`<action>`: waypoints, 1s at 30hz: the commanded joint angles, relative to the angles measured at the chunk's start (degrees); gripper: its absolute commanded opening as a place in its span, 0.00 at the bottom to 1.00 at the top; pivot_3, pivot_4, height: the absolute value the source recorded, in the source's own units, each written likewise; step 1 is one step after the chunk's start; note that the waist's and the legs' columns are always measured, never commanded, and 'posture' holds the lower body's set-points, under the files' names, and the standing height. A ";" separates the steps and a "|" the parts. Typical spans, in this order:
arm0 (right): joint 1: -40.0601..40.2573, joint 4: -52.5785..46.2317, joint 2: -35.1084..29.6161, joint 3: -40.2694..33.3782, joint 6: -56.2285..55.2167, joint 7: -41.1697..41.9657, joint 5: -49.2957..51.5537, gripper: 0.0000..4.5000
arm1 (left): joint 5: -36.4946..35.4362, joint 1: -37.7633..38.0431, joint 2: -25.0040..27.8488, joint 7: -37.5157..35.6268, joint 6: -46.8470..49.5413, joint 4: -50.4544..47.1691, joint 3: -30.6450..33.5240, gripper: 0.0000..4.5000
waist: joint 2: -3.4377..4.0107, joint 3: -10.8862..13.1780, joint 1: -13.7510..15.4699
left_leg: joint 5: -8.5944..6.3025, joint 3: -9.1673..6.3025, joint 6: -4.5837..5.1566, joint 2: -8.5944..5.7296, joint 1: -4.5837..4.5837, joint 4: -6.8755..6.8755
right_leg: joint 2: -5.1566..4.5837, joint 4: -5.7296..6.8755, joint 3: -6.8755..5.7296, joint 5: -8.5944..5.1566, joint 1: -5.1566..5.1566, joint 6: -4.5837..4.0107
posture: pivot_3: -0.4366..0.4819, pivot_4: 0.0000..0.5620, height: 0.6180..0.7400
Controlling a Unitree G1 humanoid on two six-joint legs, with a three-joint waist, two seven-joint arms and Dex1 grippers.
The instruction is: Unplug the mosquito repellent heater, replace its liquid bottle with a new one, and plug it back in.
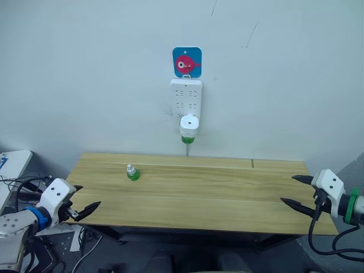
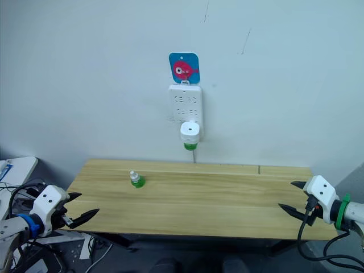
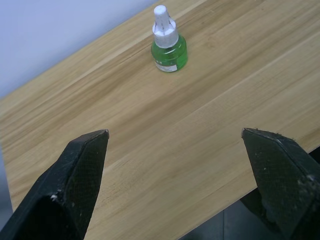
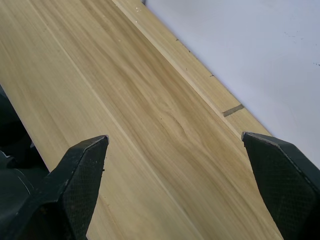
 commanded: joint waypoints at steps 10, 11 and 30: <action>-0.21 -1.72 -1.06 -1.83 -0.19 0.01 -0.07 0.99 | -3.28 -0.06 0.70 -1.79 5.19 -4.84 1.61 1.00 | 0.00 0.20 0.00 | 0.00 -0.01 0.00 0.00 0.00 0.00 | -0.01 0.00 0.00 0.00 0.00 0.00 | 0.49 0.11 0.86; -0.26 -1.65 -1.05 -1.83 -0.29 -0.02 -0.11 0.99 | -3.81 -0.28 0.82 -2.45 5.72 -5.00 1.56 1.00 | 0.00 0.21 0.00 | 0.00 -0.01 0.00 0.00 0.00 0.00 | -0.01 0.00 0.00 0.00 0.00 0.00 | 0.49 0.12 0.86; 1.15 -7.57 -0.37 -2.06 3.02 -1.20 1.92 0.99 | -9.01 -0.74 1.28 -8.51 9.16 -4.95 4.95 1.00 | 0.00 0.40 -0.05 | 0.00 -0.02 0.00 0.01 0.00 0.00 | -0.01 0.00 0.00 -0.01 -0.01 -0.01 | 0.47 0.11 0.86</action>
